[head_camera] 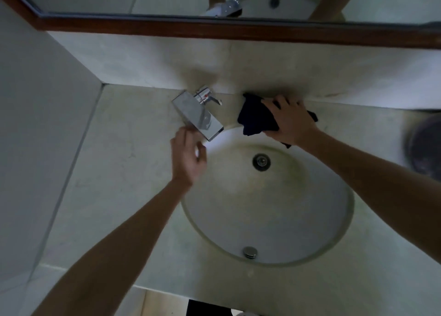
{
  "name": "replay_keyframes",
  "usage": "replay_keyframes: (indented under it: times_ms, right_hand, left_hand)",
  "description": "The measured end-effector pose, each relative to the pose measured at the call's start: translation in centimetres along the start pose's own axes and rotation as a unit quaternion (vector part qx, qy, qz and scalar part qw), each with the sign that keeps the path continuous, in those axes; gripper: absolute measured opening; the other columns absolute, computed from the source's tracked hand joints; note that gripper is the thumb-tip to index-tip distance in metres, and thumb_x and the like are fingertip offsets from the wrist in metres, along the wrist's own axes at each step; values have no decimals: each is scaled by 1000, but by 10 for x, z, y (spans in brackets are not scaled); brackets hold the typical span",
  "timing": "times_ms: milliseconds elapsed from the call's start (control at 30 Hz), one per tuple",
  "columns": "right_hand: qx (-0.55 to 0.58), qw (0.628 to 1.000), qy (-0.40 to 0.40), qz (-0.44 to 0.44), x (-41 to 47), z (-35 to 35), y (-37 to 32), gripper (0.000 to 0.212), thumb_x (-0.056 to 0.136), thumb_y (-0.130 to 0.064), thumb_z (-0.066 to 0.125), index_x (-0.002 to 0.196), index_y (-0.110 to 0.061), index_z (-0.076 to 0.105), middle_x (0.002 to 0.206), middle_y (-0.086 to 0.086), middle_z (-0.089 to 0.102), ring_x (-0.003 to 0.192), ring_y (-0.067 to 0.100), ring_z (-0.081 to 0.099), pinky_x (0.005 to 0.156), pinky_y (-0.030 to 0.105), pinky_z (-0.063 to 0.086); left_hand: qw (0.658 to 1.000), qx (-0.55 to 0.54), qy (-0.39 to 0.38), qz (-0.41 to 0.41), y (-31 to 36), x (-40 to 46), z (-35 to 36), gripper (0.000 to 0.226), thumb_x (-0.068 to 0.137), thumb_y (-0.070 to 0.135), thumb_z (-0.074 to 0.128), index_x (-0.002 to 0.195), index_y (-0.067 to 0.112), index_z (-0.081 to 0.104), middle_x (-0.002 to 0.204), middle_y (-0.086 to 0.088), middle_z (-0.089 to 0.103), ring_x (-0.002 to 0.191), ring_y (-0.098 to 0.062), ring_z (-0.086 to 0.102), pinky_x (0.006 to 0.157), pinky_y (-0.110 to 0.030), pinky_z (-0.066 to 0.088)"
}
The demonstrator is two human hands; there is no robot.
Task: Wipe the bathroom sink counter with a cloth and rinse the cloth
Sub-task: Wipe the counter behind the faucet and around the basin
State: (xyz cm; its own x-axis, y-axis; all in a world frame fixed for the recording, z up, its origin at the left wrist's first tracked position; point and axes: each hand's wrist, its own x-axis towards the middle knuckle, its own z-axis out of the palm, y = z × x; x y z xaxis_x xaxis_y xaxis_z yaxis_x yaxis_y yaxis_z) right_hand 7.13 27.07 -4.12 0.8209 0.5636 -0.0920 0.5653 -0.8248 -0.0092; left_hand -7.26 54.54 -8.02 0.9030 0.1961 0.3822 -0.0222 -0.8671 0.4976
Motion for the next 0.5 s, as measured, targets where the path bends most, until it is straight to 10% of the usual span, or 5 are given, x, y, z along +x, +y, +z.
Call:
replay_keyframes:
  times_ms: [100,233,500]
  right_hand:
    - [86,993,8,75,-11,3,-9,77,82,-45,70,145,-10,43,125,21,55,106,42,56,87,50,50]
    - [369,907,12,204,-36,-5,-33,56,92,-33,64,141,-10,49,125,15,63,107,33,62,81,31,46]
    - [517,833,-13,197,-93,-12,-73,56,90,-60,62,134,-25,54,119,2,55,84,5,62,68,13,50]
  left_hand:
    - [926,-267,-112,-244,63,-13,30,8,95,9,58,100,14,62,98,-8,68,82,-12,62,80,-36,50]
    - [598,-540,-206,-554,130,3,42,45,104,50,44,126,12,55,123,-8,64,114,-24,61,105,-42,47]
    - [536,-627,-208,-525,162,-8,14,76,93,74,40,130,13,66,123,-17,70,111,-33,69,100,-47,53]
